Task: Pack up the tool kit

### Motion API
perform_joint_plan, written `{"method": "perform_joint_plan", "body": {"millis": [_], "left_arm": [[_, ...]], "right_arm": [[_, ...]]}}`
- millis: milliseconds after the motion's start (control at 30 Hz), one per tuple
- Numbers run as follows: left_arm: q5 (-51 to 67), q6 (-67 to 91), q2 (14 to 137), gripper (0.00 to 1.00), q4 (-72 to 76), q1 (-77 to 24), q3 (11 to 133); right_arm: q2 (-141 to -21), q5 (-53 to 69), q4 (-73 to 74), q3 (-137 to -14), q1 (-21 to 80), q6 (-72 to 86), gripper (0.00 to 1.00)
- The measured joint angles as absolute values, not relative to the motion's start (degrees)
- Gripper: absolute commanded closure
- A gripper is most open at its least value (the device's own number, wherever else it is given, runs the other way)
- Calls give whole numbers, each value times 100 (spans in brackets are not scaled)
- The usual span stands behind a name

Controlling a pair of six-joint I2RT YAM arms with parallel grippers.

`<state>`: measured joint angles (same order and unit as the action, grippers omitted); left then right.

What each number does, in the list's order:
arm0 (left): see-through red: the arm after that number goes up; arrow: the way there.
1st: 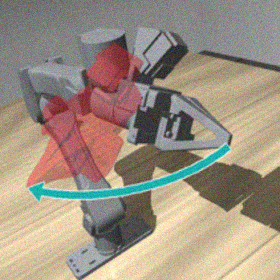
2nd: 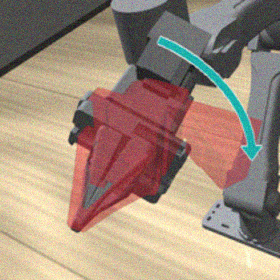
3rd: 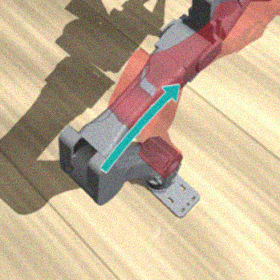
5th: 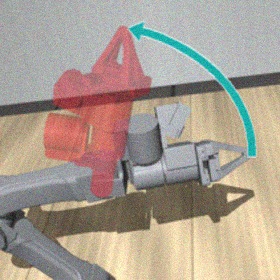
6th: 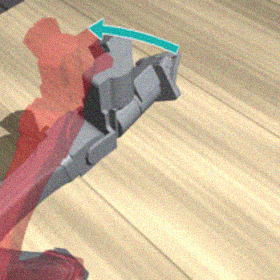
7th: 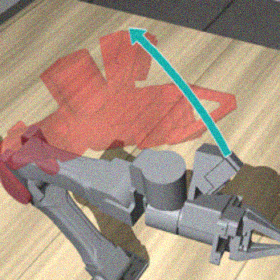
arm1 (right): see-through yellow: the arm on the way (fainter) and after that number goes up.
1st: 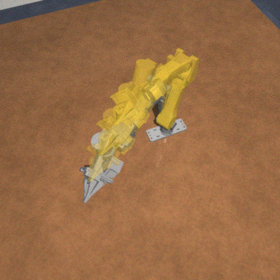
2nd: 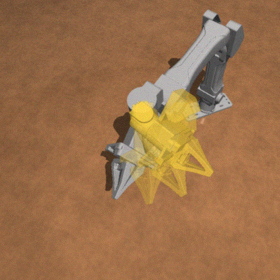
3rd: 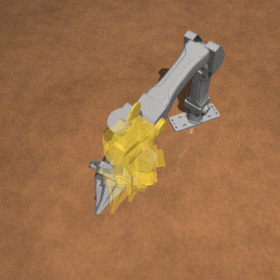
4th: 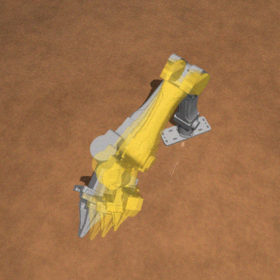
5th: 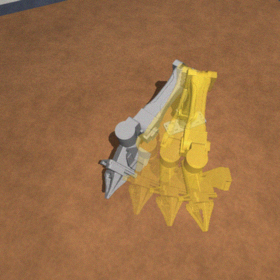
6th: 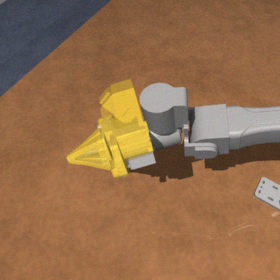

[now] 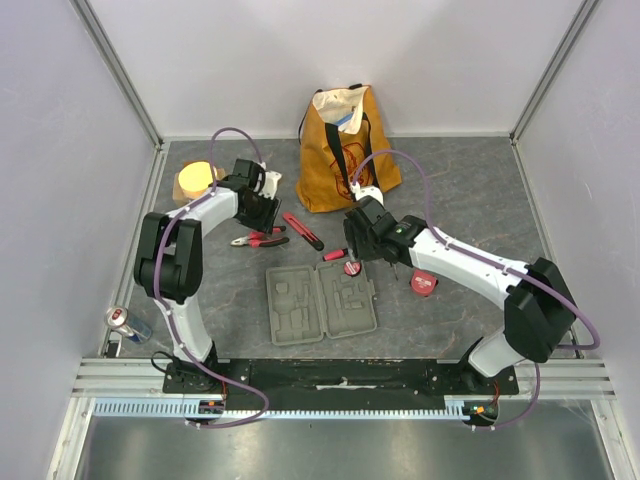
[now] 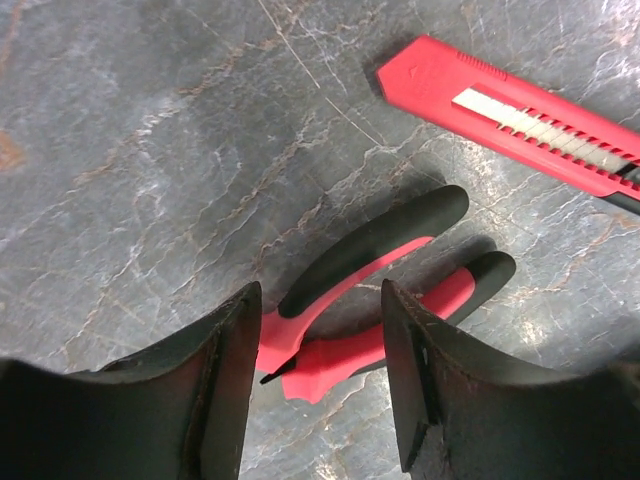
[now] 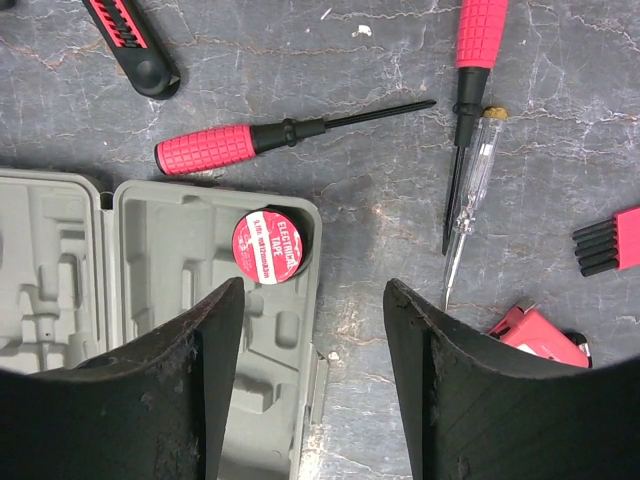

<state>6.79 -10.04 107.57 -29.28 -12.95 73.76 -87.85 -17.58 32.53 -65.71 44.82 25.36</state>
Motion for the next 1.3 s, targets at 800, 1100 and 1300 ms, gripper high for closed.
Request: {"method": "perform_joint_plan", "body": {"millis": [800,1100,1300], "left_arm": [[285,-644,11157,98,-3374,-1439,7701],[-10,998,9526,98,-4053,-1544,7426],[-167,2561,8136,98,-4237,-1859,6663]], "right_arm": [[-8986,-1629,3085,-6573,4375,2593,39],[-8986,-1374,2888,-6619,4375,2724,40],[-8986,-1129,2731,-6733,4403,2794,39]]}}
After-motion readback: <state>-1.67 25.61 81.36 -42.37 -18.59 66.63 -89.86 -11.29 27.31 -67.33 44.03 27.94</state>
